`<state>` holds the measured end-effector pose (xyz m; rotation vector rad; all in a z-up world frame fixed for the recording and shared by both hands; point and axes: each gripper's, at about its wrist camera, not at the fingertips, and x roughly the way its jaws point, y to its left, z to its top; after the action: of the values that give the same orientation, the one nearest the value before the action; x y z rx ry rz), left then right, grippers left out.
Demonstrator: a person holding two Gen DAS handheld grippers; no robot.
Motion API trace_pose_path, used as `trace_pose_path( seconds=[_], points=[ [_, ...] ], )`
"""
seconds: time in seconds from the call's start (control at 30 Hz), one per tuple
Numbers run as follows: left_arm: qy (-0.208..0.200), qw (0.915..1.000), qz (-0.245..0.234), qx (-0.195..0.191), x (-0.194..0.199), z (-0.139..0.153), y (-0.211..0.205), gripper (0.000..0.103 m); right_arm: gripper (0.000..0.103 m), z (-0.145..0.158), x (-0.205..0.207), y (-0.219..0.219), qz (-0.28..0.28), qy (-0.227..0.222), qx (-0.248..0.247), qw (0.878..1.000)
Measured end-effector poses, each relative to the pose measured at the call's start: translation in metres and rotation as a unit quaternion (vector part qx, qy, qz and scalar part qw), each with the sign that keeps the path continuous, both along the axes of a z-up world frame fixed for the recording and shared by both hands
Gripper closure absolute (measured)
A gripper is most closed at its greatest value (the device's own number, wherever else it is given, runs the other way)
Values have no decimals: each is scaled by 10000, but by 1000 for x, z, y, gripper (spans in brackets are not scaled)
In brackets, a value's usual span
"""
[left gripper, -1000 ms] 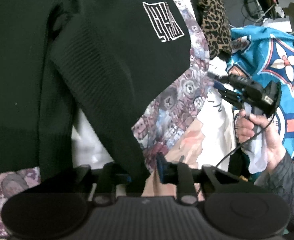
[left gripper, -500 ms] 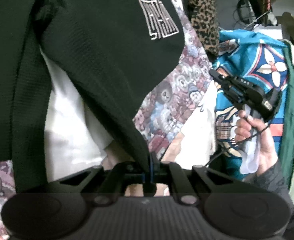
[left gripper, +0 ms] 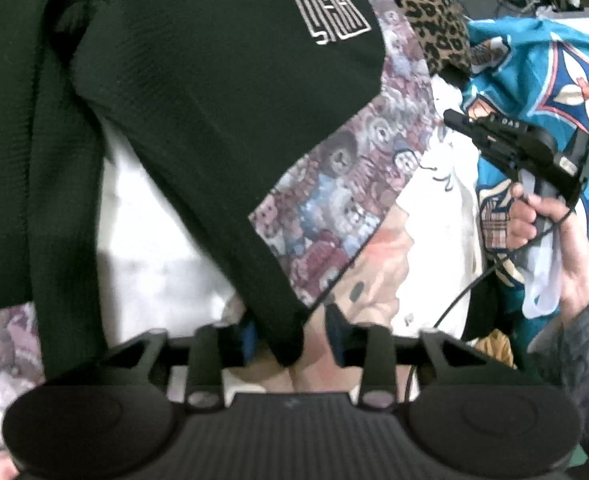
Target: Fold clothes
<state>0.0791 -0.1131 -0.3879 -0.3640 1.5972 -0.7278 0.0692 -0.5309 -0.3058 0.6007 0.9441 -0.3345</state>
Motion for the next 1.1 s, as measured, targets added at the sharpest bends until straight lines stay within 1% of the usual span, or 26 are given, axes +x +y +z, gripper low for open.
trace_pose_path(
  seconds=[0.17,0.3,0.43,0.57,0.73,0.9,1.0,1.1],
  points=[
    [-248,9997,16,90,-2,23,22,58,99,19,-3,11,147,-302,-1,9994],
    [-483,9988,111,4,4,48,38,58,98,28,5,30,366,-463,-25,9983],
    [-830,9963,232,43,15,68,55,58,98,27,16,53,685,-462,-8,9966],
    [-1131,9918,568,167,33,75,81,58,98,19,26,77,952,-339,-13,9949],
    [-1471,9827,1011,485,61,80,119,58,98,13,36,103,1346,-240,-13,9906],
    [-1801,9696,1421,846,94,87,157,58,98,4,45,123,1642,-164,-15,9863],
    [-2001,9615,1568,1047,112,91,178,58,98,-4,48,135,1820,-58,1,9833],
    [-2093,9568,1587,1242,130,93,199,58,99,-14,45,148,2033,103,-68,9790]
  ],
)
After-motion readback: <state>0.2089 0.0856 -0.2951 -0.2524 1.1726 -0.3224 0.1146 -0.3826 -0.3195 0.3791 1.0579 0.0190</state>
